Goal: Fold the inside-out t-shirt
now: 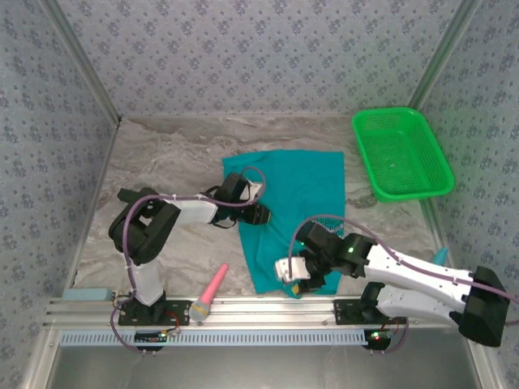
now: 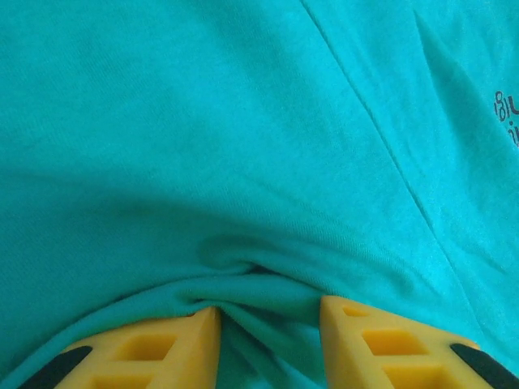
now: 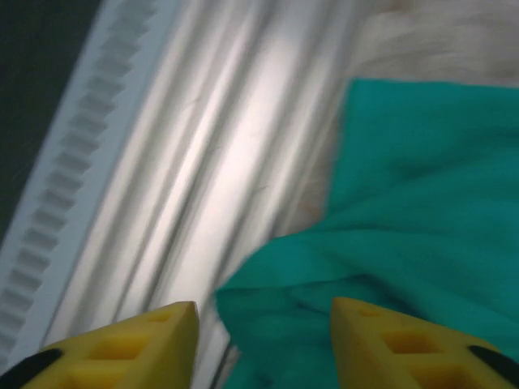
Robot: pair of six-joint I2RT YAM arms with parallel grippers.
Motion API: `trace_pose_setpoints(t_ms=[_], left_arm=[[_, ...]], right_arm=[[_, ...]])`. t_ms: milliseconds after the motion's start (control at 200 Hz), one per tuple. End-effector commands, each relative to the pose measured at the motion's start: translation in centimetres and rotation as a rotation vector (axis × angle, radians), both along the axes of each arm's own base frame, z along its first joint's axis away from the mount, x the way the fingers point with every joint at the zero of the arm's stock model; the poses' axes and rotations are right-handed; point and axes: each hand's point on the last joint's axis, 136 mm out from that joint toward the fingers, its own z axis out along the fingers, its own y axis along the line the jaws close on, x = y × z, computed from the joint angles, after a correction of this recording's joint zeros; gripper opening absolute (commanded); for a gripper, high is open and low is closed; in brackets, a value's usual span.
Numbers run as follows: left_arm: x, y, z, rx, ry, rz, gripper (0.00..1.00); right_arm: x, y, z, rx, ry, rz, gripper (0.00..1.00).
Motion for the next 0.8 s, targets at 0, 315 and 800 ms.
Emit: trace_pose_setpoints(t_ms=[0,315,800], left_arm=[[-1.6,1.4,-1.2,0.049,0.064,-0.007,0.38],[-3.3,1.3,-0.1,0.020,0.107,-0.044,0.38],[-12.3,-3.0,5.8,-0.040,0.046,-0.288,0.39]], right_arm=[[3.6,1.6,0.9,0.139,0.084,-0.292,0.53],[5.7,-1.2,-1.9,-0.131,-0.142,-0.246,0.53],[15.2,-6.9,-0.3,0.014,-0.268,-0.884,0.52]])
